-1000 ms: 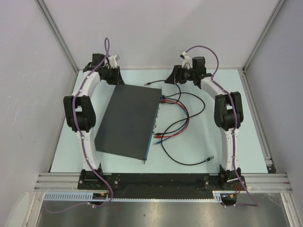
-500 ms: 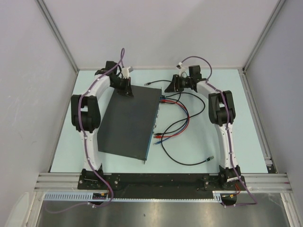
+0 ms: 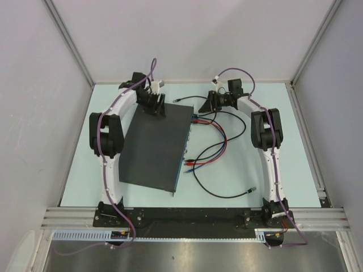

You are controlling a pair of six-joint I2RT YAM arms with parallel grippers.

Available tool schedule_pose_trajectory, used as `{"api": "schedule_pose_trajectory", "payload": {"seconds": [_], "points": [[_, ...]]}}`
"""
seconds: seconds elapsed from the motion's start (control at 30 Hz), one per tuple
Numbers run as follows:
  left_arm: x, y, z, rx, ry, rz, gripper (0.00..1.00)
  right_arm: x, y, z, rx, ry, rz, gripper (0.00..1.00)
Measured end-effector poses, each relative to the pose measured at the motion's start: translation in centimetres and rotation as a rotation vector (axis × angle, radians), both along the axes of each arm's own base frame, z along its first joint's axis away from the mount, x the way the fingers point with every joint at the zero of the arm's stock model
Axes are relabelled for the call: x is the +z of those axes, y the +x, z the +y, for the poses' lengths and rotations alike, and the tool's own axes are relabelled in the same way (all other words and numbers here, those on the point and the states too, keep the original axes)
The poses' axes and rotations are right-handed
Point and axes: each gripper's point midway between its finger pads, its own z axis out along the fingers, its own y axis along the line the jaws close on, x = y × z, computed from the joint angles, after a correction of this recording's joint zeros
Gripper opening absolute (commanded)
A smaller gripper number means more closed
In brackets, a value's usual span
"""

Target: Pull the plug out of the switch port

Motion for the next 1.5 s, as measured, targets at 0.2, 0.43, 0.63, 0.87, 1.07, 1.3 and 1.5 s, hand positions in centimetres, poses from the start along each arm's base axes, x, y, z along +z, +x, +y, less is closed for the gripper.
{"api": "schedule_pose_trajectory", "payload": {"seconds": [0.2, 0.43, 0.63, 0.87, 1.07, 1.3, 1.5], "points": [[4.9, 2.9, -3.9, -0.012, 0.002, -0.157, 0.95, -0.8, 0.0, -1.8, 0.008, -0.053, -0.026, 0.6], [10.4, 5.8, -8.0, 0.004, 0.033, -0.342, 0.95, -0.2, 1.5, -4.9, -0.025, -0.132, -0.071, 0.74], [9.8, 6.0, -8.0, 0.076, 0.061, -0.316, 0.99, -1.0, 1.7, -6.5, -0.025, -0.271, -0.113, 0.71], [7.4, 5.8, -8.9, 0.058, 0.088, -0.279, 0.94, -1.3, 2.0, -8.6, -0.015, -0.428, -0.235, 0.69], [3.8, 5.3, -10.3, -0.04, 0.151, -0.254, 0.87, -2.3, 2.8, -11.6, -0.122, -0.54, -0.231, 0.62], [2.2, 4.2, -10.7, -0.118, 0.203, -0.239, 0.45, -3.1, 2.7, -13.1, -0.193, -0.57, -0.184, 0.51], [2.0, 3.6, -11.9, -0.162, 0.219, -0.254, 0.27, -3.3, 2.5, -13.3, -0.197, -0.575, -0.175, 0.52]]}}
